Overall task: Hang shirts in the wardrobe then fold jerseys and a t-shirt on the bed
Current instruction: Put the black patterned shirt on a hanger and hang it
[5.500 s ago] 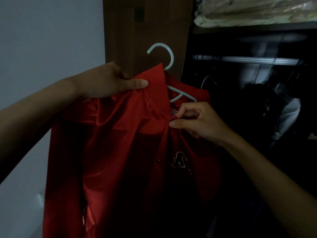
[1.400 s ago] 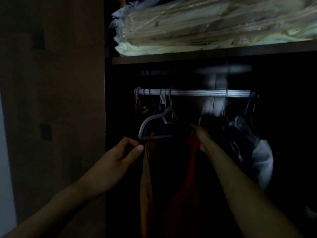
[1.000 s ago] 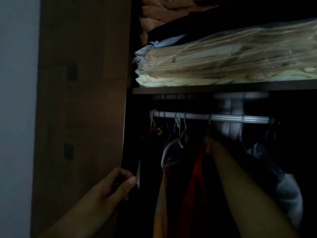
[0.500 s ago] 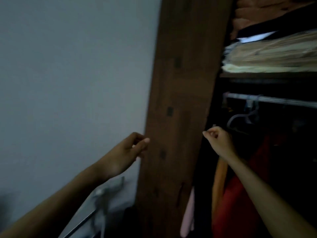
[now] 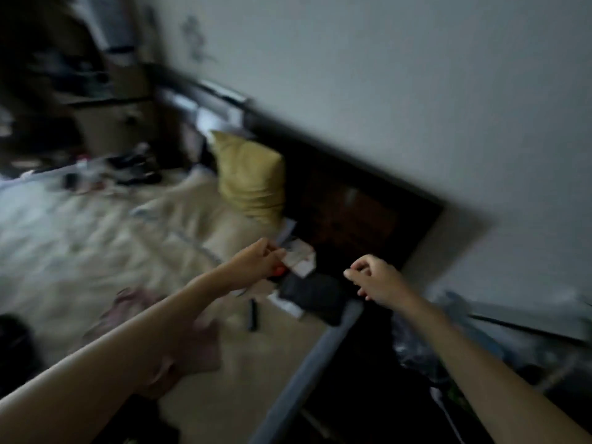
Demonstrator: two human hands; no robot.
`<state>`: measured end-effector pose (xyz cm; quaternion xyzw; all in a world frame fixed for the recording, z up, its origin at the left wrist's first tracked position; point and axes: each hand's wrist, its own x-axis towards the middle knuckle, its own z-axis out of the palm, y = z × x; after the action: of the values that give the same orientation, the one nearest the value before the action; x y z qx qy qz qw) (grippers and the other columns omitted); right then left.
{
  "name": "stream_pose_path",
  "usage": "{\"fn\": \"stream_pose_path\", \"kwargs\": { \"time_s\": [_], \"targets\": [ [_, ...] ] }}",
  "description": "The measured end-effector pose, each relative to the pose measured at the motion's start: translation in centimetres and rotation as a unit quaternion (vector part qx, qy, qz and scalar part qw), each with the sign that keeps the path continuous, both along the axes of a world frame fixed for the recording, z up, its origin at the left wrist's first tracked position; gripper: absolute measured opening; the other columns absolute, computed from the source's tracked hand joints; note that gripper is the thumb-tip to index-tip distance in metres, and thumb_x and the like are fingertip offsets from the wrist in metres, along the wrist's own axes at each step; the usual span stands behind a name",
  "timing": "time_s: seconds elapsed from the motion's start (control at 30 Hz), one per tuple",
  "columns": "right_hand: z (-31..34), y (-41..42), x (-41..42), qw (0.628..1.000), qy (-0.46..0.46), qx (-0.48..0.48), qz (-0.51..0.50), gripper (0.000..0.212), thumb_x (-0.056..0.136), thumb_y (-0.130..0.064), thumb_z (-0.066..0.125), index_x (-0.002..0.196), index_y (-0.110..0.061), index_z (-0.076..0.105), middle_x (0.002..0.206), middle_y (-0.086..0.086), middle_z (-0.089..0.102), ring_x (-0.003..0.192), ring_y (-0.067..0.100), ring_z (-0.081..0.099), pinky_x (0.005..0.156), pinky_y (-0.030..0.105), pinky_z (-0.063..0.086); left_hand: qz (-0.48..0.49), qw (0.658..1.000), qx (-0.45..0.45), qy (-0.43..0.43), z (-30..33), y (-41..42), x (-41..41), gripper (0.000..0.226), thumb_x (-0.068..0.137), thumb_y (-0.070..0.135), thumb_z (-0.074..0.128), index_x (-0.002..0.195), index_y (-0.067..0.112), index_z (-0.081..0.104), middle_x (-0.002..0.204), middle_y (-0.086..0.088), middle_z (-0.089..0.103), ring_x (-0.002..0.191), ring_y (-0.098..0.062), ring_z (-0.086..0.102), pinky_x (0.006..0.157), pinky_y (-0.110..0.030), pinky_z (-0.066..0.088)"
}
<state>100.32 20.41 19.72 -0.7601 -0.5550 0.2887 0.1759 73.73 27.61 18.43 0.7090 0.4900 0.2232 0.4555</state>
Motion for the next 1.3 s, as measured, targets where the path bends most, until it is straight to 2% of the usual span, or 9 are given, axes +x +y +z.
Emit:
{"fn": "stream_pose_path", "kwargs": {
  "time_s": [0.17,0.23,0.33,0.43,0.53,0.73,0.93,1.1,1.3],
  "targets": [
    [-10.1,6.2,-15.3,0.98,0.023,-0.111,0.161,0.033,0.088,-0.043,0.068,0.104,-0.015,0.06,0.1,0.005,0.068,0.093,0.027,0.068,0.081,0.039,0.054,0.211,0.968,-0.075,0.11,-7.8,-4.7,-19.8,0.031,0.101,0.021,0.056,0.071,0.016,0.051,0.064,0.0,0.054,0.049,-0.007,0.044,0.06,-0.037,0.046],
    [-14.0,7.1,-20.4,0.965,0.021,-0.149,0.216,0.037,0.088,-0.046,0.068,0.105,-0.014,0.059,0.104,0.007,0.067,0.096,0.028,0.067,0.081,0.039,0.054,0.296,0.936,-0.108,0.156,-10.0,-8.4,-25.7,0.029,0.101,0.022,0.056,0.073,0.012,0.056,0.064,0.0,0.054,0.055,-0.009,0.046,0.061,-0.035,0.048],
    [-19.4,7.1,-26.4,0.936,0.017,-0.2,0.289,0.037,0.087,-0.047,0.069,0.101,-0.015,0.058,0.107,0.01,0.069,0.091,0.028,0.067,0.077,0.036,0.052,0.401,0.875,-0.189,0.195,-13.7,-14.9,-32.3,0.021,0.101,0.034,0.056,0.097,0.014,0.059,0.085,-0.006,0.064,0.078,-0.023,0.063,0.071,-0.033,0.049],
    [-23.4,6.2,-31.0,0.906,0.0,-0.237,0.35,0.038,0.086,-0.051,0.067,0.1,-0.016,0.059,0.104,0.009,0.07,0.088,0.027,0.067,0.075,0.033,0.052,0.436,0.826,-0.269,0.235,-17.3,-20.9,-35.5,0.026,0.101,0.04,0.054,0.102,0.015,0.058,0.09,-0.005,0.066,0.083,-0.02,0.063,0.066,-0.032,0.043],
    [-27.7,4.9,-34.6,0.877,-0.025,-0.268,0.398,0.038,0.083,-0.055,0.065,0.095,-0.019,0.059,0.102,0.008,0.07,0.088,0.027,0.068,0.08,0.036,0.057,0.44,0.806,-0.301,0.258,-20.0,-24.7,-36.1,0.026,0.102,0.039,0.053,0.103,0.014,0.054,0.094,-0.003,0.062,0.09,-0.02,0.061,0.069,-0.031,0.04],
    [-30.6,0.8,-41.8,0.831,-0.055,-0.298,0.466,0.032,0.088,-0.05,0.063,0.087,-0.019,0.055,0.09,0.006,0.07,0.081,0.023,0.065,0.074,0.033,0.052,0.409,0.79,-0.36,0.282,-24.9,-29.2,-38.4,0.032,0.101,0.043,0.051,0.112,0.014,0.051,0.112,-0.005,0.059,0.102,-0.022,0.059,0.085,-0.037,0.05],
    [-31.3,-0.3,-51.0,0.827,-0.046,-0.3,0.473,0.037,0.092,-0.048,0.06,0.098,-0.011,0.057,0.097,0.006,0.068,0.089,0.022,0.065,0.069,0.033,0.045,0.41,0.788,-0.377,0.262,-29.4,-30.5,-46.7,0.035,0.099,0.045,0.051,0.116,0.014,0.047,0.124,-0.009,0.057,0.113,-0.028,0.058,0.096,-0.043,0.05],
    [-30.9,2.4,-60.9,0.847,-0.036,-0.267,0.458,0.041,0.091,-0.05,0.06,0.106,-0.012,0.052,0.105,0.006,0.065,0.095,0.023,0.062,0.079,0.037,0.049,0.434,0.807,-0.326,0.23,-31.4,-25.5,-56.3,0.049,0.1,0.038,0.053,0.134,0.004,0.044,0.138,-0.018,0.052,0.126,-0.034,0.053,0.098,-0.039,0.047],
    [-33.8,5.6,-72.2,0.869,-0.054,-0.158,0.466,0.055,0.092,-0.048,0.061,0.13,-0.012,0.042,0.132,0.011,0.055,0.118,0.03,0.057,0.097,0.044,0.049,0.45,0.826,-0.252,0.229,-35.3,-18.2,-64.5,0.048,0.098,0.037,0.056,0.136,0.014,0.038,0.139,-0.018,0.044,0.122,-0.04,0.053,0.101,-0.05,0.046]
  ]
}}
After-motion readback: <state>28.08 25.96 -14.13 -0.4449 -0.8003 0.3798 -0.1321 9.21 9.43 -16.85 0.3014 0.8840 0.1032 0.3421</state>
